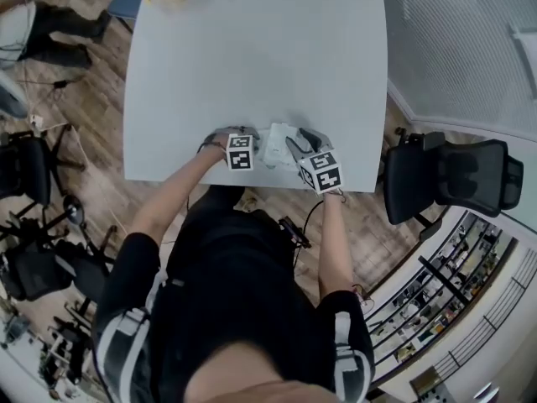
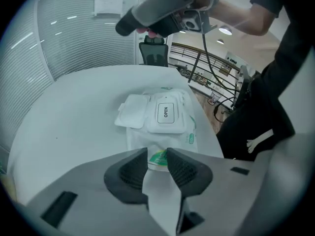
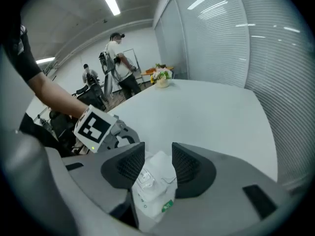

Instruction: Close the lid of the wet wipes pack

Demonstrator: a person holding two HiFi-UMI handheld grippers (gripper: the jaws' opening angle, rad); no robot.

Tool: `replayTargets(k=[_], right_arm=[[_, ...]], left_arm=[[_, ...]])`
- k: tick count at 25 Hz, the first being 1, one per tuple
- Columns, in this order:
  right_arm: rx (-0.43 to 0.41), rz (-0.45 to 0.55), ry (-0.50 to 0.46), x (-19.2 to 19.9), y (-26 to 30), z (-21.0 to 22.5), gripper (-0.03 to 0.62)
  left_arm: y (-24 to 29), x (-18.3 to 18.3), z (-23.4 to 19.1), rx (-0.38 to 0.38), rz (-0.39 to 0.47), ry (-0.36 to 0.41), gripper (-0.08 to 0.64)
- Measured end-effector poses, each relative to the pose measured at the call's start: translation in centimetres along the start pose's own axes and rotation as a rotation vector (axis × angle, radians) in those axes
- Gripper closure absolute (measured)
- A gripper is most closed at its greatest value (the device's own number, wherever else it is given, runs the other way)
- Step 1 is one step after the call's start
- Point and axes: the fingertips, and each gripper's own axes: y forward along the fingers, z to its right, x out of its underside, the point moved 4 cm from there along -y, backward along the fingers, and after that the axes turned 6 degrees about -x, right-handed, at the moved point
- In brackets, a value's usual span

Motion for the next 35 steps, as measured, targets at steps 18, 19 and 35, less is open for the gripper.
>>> replayTargets(k=[18,19,35], right_arm=[[-0.293,-0.422,-0.146,5.1,11.5,5.0,0.414],[-0.309,-0.431,-0.136,5.1,11.8,5.0,0.422],[-0.378,-0.371,-0.194,4.4,5.8,0.5,0.537]], left_arm=[[0.3,0.1,-0.2,0.022,0.016,-0.023,0.428],[0.3,0.2,-0.2,0.021,0.018,-0.024,0.428],[0.1,0.2,0.1,-0.012,0.015,-0.047,0.428]])
